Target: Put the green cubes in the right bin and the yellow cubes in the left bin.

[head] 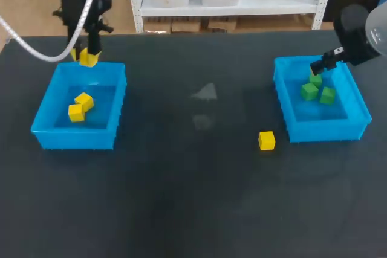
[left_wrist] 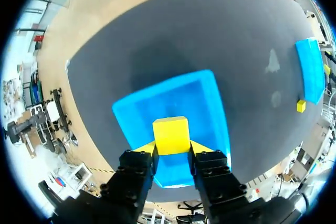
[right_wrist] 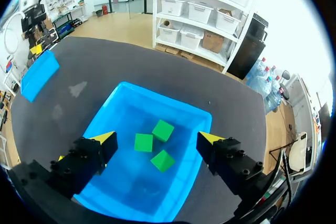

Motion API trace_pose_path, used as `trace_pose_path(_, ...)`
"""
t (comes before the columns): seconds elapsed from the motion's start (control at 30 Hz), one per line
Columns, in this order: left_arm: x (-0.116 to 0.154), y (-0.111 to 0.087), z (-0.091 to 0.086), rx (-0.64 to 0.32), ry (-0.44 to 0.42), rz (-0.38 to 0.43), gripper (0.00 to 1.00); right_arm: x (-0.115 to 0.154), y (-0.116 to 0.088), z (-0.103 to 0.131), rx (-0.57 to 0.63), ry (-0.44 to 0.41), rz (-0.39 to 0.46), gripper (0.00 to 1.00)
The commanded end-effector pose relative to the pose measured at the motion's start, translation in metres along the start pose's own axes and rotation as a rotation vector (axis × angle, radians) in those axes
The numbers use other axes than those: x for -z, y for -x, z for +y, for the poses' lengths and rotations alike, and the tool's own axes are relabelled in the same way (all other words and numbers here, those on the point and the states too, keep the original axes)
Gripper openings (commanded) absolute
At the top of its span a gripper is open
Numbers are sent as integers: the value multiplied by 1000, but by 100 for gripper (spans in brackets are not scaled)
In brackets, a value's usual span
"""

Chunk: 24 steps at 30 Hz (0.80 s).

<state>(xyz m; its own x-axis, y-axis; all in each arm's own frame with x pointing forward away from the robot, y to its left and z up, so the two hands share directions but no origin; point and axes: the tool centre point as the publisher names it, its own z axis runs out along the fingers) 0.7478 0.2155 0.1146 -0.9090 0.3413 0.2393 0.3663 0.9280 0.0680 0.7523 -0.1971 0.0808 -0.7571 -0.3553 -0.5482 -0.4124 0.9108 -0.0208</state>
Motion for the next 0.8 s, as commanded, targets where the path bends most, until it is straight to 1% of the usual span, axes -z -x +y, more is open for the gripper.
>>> trace_pose_path(0.03,-8,-24,0,-3,-10,-318,0,1,-1,1,-1,-4,-3,100)
trace_pose_path(0.07,-8,-24,-2,-11,-15,-315,0,1,-1,1,-1,-4,-3,100)
trace_pose_path(0.1,-9,-23,-3,-18,-16,-311,23,1,-1,1,-1,-4,-3,100)
trace_pose_path(0.13,-9,-22,-5,-24,-18,-309,38,1,-1,1,-1,-4,-3,100)
trace_pose_path(0.17,-9,-21,-7,-35,-21,-306,47,1,-1,1,-1,-4,-3,100)
trace_pose_path(0.2,-9,-21,-9,-42,-23,-303,99,1,-1,1,-1,-4,-3,100)
trace_pose_path(0.37,-8,-16,-19,-80,-30,-299,100,1,-1,1,-1,-4,-3,100)
trace_pose_path(0.47,-3,-9,-29,-135,-43,-328,100,1,-1,1,-1,-4,-3,100)
trace_pose_path(0.53,1,-4,-38,-174,-40,-327,100,1,-1,1,-1,-4,-3,100)
trace_pose_path(0.7,12,12,-73,-301,-52,-358,100,1,-1,1,-1,-4,-3,100)
trace_pose_path(0.8,18,16,-103,-407,-51,-369,100,1,-1,1,-1,-4,-3,100)
